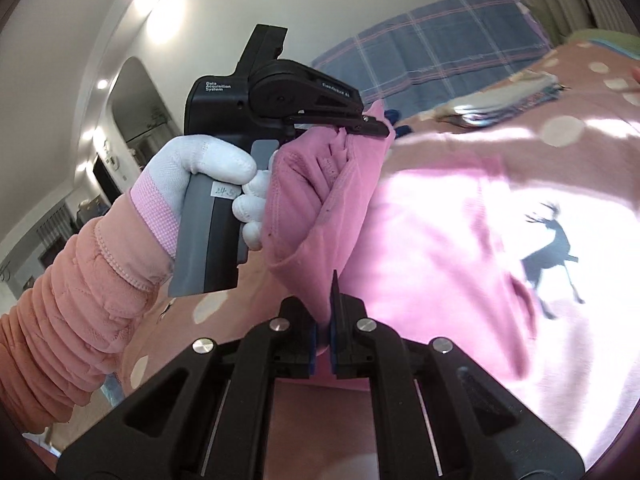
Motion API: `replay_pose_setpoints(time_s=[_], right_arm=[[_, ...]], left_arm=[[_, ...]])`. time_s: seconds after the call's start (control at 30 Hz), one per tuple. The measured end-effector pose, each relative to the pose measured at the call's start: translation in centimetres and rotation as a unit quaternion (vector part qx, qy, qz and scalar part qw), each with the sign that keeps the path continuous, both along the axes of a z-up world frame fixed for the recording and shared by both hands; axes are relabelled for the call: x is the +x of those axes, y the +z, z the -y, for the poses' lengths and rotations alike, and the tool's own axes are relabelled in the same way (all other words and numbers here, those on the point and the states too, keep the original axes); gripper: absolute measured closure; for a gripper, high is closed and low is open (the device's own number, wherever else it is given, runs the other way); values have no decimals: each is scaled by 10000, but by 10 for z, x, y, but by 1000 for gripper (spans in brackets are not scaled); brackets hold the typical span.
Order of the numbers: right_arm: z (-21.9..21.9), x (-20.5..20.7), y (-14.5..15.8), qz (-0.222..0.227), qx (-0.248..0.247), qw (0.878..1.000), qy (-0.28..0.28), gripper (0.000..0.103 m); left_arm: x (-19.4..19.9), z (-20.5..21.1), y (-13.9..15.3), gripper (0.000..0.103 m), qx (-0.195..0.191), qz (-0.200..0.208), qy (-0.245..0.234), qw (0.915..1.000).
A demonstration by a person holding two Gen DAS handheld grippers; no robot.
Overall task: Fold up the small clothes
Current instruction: 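Grasp the shirt hem with the left tool while the right tool grasps it too, lifting, then lift the hem end and fold it over the strip with both tools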
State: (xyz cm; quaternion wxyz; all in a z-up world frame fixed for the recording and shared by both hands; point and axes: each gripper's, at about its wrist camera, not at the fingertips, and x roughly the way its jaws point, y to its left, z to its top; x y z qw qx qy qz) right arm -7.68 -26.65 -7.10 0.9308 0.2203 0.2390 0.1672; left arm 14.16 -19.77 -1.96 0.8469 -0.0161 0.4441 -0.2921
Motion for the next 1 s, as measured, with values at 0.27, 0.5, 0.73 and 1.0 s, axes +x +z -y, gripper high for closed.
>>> replay_pose_setpoints(time_s=[0.27, 0.5, 0.73, 1.0], right_arm=[[48, -11, -18, -356, 694, 9964, -342, 99], [67, -7, -36, -776, 1024, 9913, -286, 94], [85, -6, -57, -1216, 1654, 9784, -230, 94], [84, -7, -59, -1240, 1664, 9779, -247, 94]], left_arm=[[1, 68, -24, 92, 1201, 273, -1, 9924], [2, 92, -34, 82, 1556, 462, 31, 9867], [-29, 62, 14, 63, 1342, 1225, 157, 9832], [-114, -38, 11, 52, 1250, 1233, -108, 9844]])
